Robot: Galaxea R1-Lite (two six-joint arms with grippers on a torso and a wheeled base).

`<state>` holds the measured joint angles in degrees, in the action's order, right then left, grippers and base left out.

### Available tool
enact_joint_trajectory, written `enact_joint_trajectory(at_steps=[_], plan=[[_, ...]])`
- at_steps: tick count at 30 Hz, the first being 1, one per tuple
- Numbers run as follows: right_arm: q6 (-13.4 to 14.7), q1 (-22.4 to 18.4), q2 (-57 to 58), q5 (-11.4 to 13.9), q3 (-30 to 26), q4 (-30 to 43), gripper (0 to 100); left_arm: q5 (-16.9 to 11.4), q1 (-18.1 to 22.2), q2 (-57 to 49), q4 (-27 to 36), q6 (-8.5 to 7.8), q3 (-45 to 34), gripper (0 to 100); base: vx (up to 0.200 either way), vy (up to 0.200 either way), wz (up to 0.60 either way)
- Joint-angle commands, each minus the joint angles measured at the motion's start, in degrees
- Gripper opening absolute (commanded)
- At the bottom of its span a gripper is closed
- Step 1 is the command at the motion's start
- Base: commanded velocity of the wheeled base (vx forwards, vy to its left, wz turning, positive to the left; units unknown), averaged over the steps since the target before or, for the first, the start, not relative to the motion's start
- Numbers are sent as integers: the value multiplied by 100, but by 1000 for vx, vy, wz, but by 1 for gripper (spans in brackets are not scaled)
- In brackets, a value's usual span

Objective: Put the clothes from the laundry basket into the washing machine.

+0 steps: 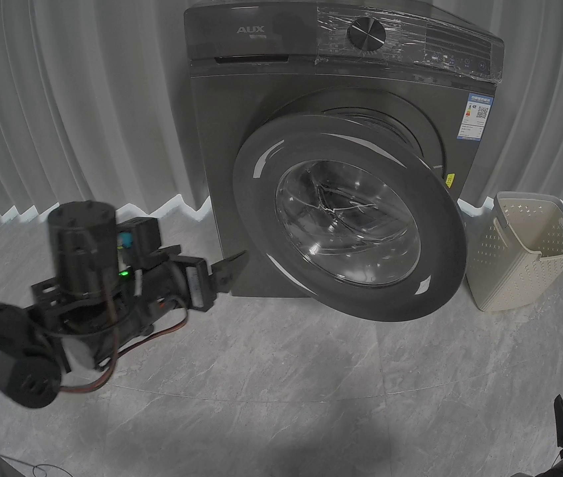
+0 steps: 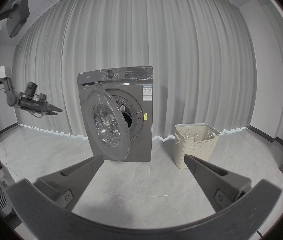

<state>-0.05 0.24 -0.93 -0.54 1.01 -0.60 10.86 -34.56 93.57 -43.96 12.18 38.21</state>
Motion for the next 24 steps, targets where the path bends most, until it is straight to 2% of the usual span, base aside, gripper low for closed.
enact_joint_trajectory(at_steps=[1,2,3,4,8,14,17,20,21,22,24], plan=[[5,-7,93,-8,-101,-11,100,513,-7,-3539,160,-330,-2608,100,0,0,0],[5,-7,93,-8,-101,-11,100,513,-7,-3539,160,-330,-2608,100,0,0,0],[5,-7,93,-17,-101,-2,100,680,46,-4181,283,-392,-3030,100,0,0,0],[5,-7,93,-17,-101,-11,100,698,204,-4480,362,-444,-3188,100,0,0,0],[-13,-16,93,-25,-101,-11,100,575,1004,-5482,836,-594,-3583,100,0,0,0],[5,-7,93,10,-101,-2,100,452,1786,-6730,1900,-787,-3821,100,0,0,0],[58,-7,93,1,-101,-2,100,241,2129,-7485,2392,-787,-3821,100,0,0,0],[66,-7,93,-17,-101,-2,100,-5,2727,-8364,3192,-805,-3821,100,0,0,0],[66,-7,93,-8,-101,-2,100,-23,2762,-8417,3245,-814,-3821,100,0,0,0],[49,-7,93,-8,-101,-2,100,-286,3008,-8936,3816,-919,-3821,100,0,0,0],[40,-7,93,10,-101,7,100,-392,3025,-8857,3992,-822,-3821,100,0,0,0]])
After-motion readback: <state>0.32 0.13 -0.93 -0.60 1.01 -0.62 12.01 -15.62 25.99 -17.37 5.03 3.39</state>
